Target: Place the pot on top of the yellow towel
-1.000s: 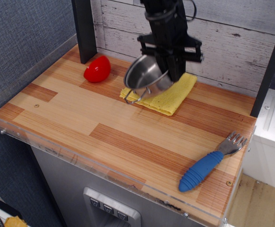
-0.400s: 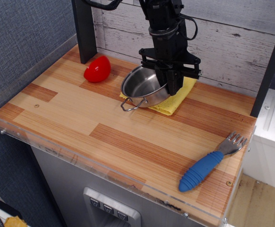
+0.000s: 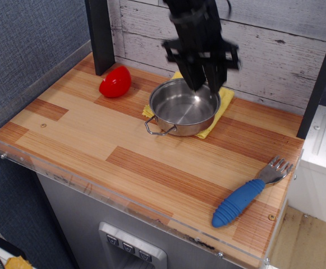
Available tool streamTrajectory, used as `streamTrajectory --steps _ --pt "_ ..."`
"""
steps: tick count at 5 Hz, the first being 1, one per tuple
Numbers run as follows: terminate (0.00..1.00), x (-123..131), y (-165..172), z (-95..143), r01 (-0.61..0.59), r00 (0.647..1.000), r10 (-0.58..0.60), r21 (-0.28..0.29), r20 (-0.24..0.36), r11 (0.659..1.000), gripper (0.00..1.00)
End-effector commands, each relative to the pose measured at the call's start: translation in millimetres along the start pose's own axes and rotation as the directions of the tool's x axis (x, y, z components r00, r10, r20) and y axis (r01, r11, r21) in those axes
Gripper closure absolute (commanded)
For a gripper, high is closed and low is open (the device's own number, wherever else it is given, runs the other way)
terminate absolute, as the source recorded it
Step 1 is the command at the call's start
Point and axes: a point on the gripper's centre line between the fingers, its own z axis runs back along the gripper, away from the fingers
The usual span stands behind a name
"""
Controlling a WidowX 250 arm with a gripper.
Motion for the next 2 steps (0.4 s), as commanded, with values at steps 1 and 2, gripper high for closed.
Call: streamTrajectory --steps 1,2 --pt "0.00 -28.5 -3.8 115.5 -0.134 0.959 0.134 -0.018 0.248 0.991 0.00" --pt "0.00 -45.2 -17.0 145.8 -0.128 0.961 0.127 -0.013 0.245 0.992 0.00"
